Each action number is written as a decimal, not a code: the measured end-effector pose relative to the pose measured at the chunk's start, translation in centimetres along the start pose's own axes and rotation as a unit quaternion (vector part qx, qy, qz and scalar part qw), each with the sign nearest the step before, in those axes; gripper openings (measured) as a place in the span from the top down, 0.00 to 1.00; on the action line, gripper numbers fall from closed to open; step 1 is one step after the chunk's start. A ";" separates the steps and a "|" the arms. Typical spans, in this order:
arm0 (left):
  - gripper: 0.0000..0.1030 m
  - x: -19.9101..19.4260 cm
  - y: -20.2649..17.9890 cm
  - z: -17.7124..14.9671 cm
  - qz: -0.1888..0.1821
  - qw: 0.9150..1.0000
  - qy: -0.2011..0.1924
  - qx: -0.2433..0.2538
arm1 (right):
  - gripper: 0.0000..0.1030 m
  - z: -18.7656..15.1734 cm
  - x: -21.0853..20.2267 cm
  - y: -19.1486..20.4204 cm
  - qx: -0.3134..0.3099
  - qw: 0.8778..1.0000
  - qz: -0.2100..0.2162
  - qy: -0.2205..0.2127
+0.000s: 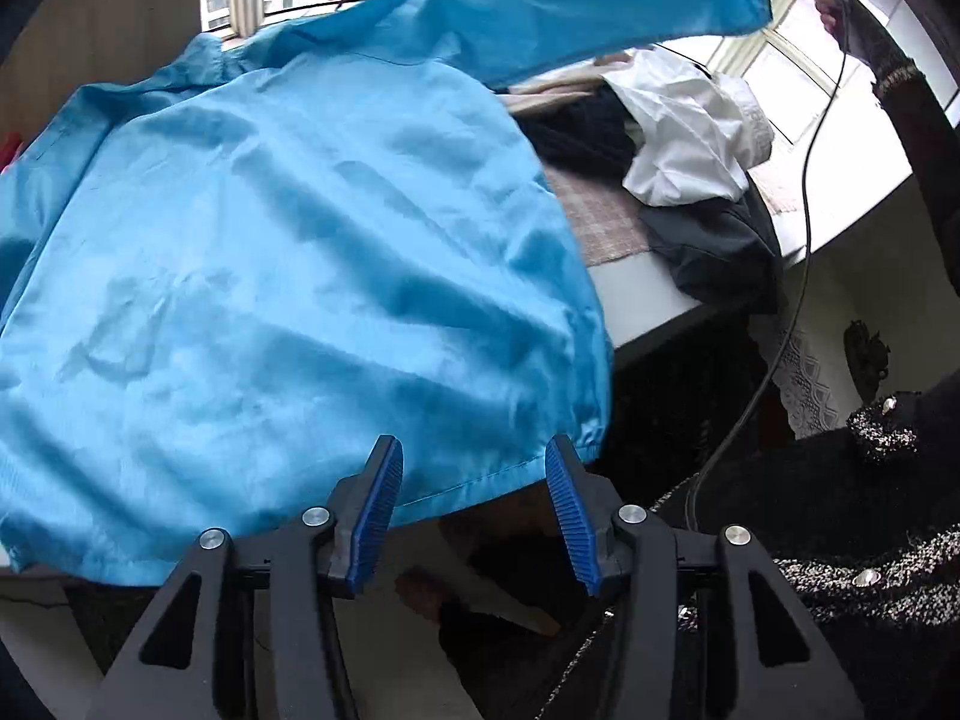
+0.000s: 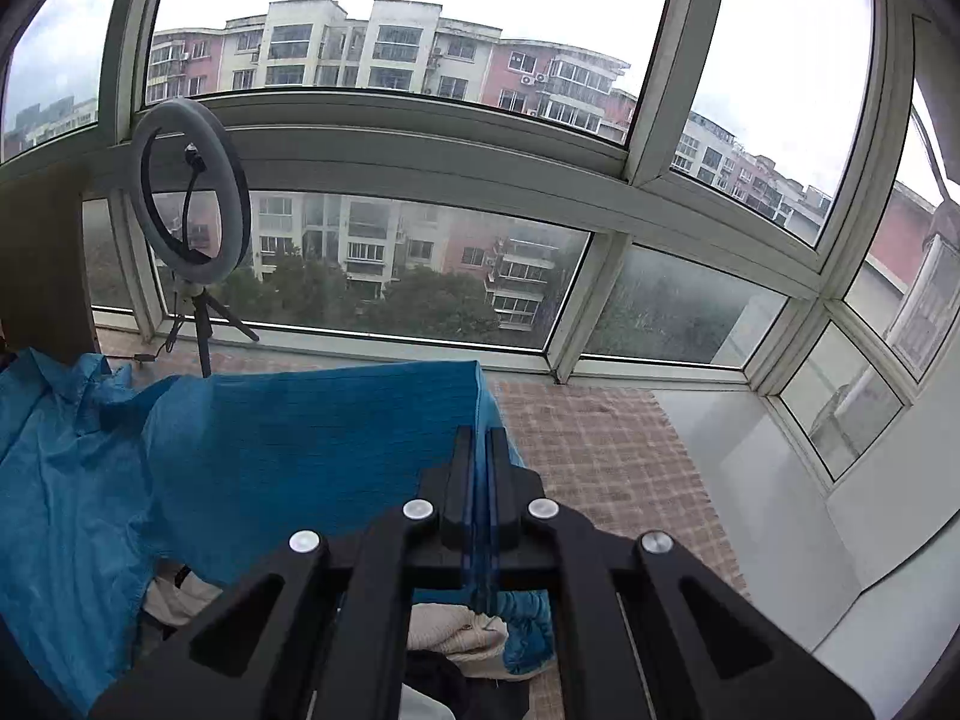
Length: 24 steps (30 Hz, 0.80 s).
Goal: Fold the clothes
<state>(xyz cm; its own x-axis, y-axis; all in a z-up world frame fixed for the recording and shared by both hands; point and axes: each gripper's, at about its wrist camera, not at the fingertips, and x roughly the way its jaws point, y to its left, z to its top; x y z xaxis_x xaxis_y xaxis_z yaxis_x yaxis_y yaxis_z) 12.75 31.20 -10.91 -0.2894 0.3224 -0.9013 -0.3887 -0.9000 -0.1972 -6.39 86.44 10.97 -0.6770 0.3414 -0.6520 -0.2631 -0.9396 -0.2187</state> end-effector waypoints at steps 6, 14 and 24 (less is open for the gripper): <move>0.53 -6.1 20.0 -3.9 0.176 0.968 -0.014 -0.175 | 0.68 -7.1 1.3 6.4 -0.043 0.998 -0.029 0.043; 0.52 -3.8 32.4 -5.8 0.140 0.972 0.023 -0.189 | 0.42 -22.1 -8.3 21.6 -0.001 0.976 0.202 0.079; 0.51 -0.3 31.8 -4.0 0.066 0.995 0.050 -0.063 | 0.42 -39.4 -5.7 35.1 0.130 0.926 0.256 0.246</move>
<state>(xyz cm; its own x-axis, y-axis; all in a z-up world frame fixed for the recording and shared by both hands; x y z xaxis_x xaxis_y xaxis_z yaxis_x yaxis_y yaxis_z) 3.98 1.34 -18.46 -0.2402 0.1745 -0.9549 -0.2385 -0.9642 -0.1162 15.33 50.62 -21.62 -0.3807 -0.2604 -0.8873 -0.1943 -0.9156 0.3521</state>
